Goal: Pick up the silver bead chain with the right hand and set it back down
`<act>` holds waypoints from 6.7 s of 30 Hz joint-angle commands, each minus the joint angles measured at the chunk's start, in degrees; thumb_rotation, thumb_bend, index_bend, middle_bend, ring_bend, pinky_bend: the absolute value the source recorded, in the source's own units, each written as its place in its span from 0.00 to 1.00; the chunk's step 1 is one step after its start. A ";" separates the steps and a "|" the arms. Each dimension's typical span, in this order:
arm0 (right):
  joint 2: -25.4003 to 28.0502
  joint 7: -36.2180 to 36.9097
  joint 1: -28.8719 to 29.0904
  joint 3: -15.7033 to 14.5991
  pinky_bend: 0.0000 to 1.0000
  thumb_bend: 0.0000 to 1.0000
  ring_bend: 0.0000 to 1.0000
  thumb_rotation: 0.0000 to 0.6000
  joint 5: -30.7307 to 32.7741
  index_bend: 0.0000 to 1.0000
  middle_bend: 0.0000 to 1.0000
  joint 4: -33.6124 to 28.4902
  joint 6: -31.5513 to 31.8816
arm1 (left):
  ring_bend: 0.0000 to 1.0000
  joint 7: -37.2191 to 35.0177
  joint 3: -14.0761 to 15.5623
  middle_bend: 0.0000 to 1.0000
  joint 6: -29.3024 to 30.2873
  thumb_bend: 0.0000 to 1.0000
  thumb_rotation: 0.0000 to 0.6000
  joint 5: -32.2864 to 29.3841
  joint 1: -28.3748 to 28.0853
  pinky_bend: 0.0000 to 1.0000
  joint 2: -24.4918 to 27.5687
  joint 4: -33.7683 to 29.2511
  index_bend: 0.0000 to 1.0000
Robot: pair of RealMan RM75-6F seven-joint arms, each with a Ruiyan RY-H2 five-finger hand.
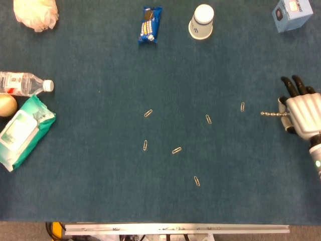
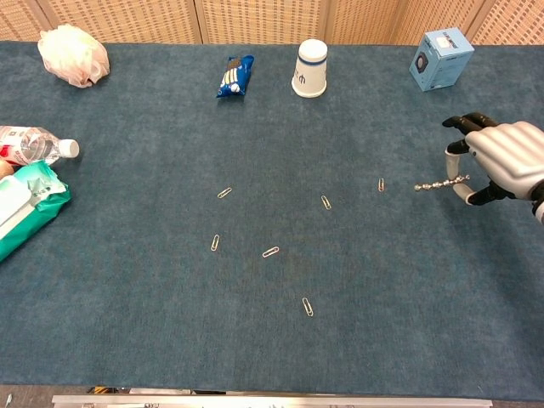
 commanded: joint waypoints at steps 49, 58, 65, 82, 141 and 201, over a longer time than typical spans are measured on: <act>-4.90 -9.78 14.89 1.63 0.28 0.34 0.04 1.00 13.94 0.57 0.11 0.35 -6.22 | 0.31 -7.62 -1.21 0.38 5.84 0.45 1.00 -0.95 4.72 0.44 1.15 1.95 0.37; -4.67 -11.09 16.53 1.07 0.28 0.34 0.04 1.00 13.49 0.57 0.11 -2.20 -5.71 | 0.31 -7.76 -1.44 0.38 5.62 0.45 1.00 -1.27 4.88 0.44 1.28 1.90 0.37; -5.25 -13.34 18.27 0.67 0.28 0.34 0.04 1.00 14.02 0.57 0.11 -3.70 -5.43 | 0.31 -8.48 -1.63 0.38 5.84 0.45 1.00 -1.39 5.21 0.44 1.50 1.96 0.37; -7.23 -15.02 21.25 -0.25 0.28 0.34 0.04 1.00 15.85 0.57 0.11 -4.11 -5.70 | 0.31 -10.06 -1.97 0.38 6.76 0.45 1.00 -1.52 6.19 0.44 1.91 2.23 0.37; 1.71 3.06 11.11 -5.85 0.28 0.34 0.04 1.00 5.68 0.57 0.12 -0.88 -0.48 | 0.31 -5.46 -2.58 0.38 3.86 0.45 1.00 -2.18 4.61 0.44 1.32 0.91 0.37; 14.06 33.21 -16.57 -4.58 0.24 0.19 0.04 1.00 -15.83 0.33 0.14 4.08 26.96 | 0.31 -2.76 -1.40 0.38 -1.82 0.45 1.00 -1.31 0.72 0.44 1.37 -0.27 0.37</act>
